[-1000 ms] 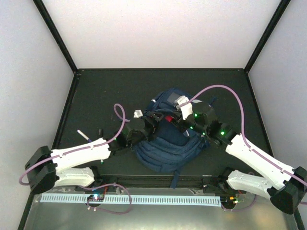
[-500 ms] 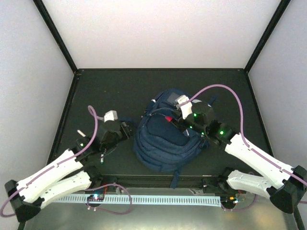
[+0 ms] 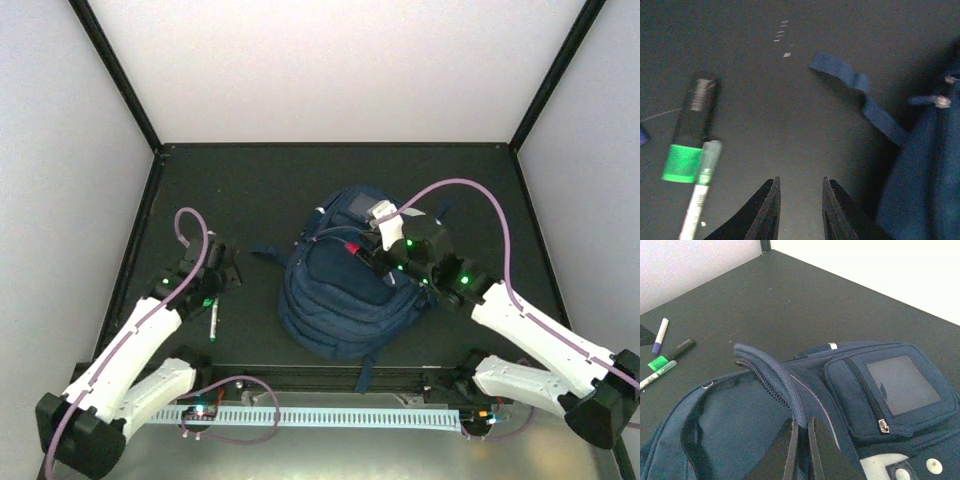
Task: Pack the student bag
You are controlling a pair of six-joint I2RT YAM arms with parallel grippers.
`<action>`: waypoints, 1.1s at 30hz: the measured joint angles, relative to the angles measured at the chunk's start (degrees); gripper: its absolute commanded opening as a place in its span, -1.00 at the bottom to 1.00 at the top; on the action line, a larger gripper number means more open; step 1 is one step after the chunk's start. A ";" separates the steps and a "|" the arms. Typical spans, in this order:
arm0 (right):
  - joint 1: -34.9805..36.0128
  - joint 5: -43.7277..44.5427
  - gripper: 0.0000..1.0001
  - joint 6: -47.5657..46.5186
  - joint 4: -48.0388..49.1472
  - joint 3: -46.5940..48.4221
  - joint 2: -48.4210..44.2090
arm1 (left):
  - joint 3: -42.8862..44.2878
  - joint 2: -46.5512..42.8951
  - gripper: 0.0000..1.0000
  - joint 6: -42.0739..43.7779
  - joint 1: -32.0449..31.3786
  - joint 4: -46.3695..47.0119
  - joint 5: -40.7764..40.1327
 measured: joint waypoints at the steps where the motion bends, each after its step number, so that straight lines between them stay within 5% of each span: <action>1: 0.00 -0.07 -0.96 0.07 0.09 -0.13 -0.13 | -0.70 0.31 -0.35 -0.20 1.81 0.15 0.31; 12: 0.00 -0.85 -0.96 0.44 0.87 -0.98 -0.74 | -11.26 4.42 -0.29 -4.63 16.81 3.93 3.19; 26: 0.00 -0.92 -0.96 0.44 1.40 -1.09 -0.72 | -12.52 14.73 -0.16 -6.51 17.94 3.26 4.42; 33: 0.00 -0.92 -0.96 0.46 1.51 -1.11 -0.70 | -14.01 15.65 -0.40 -5.07 18.23 7.80 9.22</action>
